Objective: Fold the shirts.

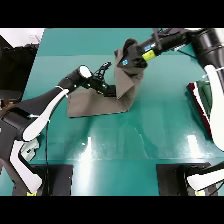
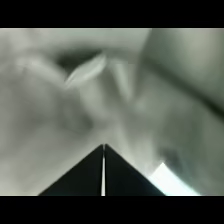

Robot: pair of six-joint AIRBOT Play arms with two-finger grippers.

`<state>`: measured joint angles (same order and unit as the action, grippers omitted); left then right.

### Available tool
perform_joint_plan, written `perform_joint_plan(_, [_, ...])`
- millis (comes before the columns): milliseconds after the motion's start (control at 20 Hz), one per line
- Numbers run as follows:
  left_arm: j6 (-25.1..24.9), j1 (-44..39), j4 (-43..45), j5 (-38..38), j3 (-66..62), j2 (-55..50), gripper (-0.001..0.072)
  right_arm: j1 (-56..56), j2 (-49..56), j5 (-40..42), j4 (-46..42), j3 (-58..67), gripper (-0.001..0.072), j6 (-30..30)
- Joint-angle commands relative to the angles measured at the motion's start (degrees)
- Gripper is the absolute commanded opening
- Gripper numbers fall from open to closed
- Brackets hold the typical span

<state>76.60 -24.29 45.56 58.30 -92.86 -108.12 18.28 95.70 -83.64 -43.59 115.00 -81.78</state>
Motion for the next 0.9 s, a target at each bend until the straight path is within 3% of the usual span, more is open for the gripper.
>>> perform_joint_plan(0, [-0.5, 5.0, 4.0, 8.1, -0.1, 2.2, 0.0021, 2.9, 1.4, 2.6, 0.0, -2.1, 0.0011, 0.2])
perform_joint_plan(350, [-3.6, 19.0, 15.5, 16.3, -0.1, 18.8, 0.0022, 10.5, 4.7, 10.9, 0.2, -3.8, 0.0011, 6.6])
perform_joint_plan(550, [-3.5, 26.7, 16.2, 18.4, -0.1, 27.7, 0.0022, 18.6, 13.7, 18.5, 0.6, 2.5, 0.0016, 10.5])
perform_joint_plan(600, [-3.5, 27.8, 16.2, 18.4, -0.1, 29.2, 0.0022, 21.1, 16.6, 21.4, 0.6, 4.8, 0.0075, 12.4])
perform_joint_plan(650, [-3.5, 28.6, 16.2, 18.4, -0.1, 30.5, 0.0022, 23.6, 19.0, 23.8, 0.7, 6.4, 0.0317, 14.1])
perform_joint_plan(700, [-3.5, 29.1, 16.2, 18.3, -0.1, 31.3, 0.0022, 25.5, 20.3, 26.2, 0.6, 6.8, 0.0486, 15.3])
perform_joint_plan(750, [-3.6, 29.4, 16.3, 18.6, -0.1, 31.9, 0.0022, 26.9, 20.0, 28.5, 0.5, 5.2, 0.0568, 16.2])
perform_joint_plan(850, [-3.6, 29.7, 16.7, 19.6, -0.1, 32.2, 0.0022, 26.8, 16.5, 30.8, -0.5, -0.3, 0.0572, 16.9])
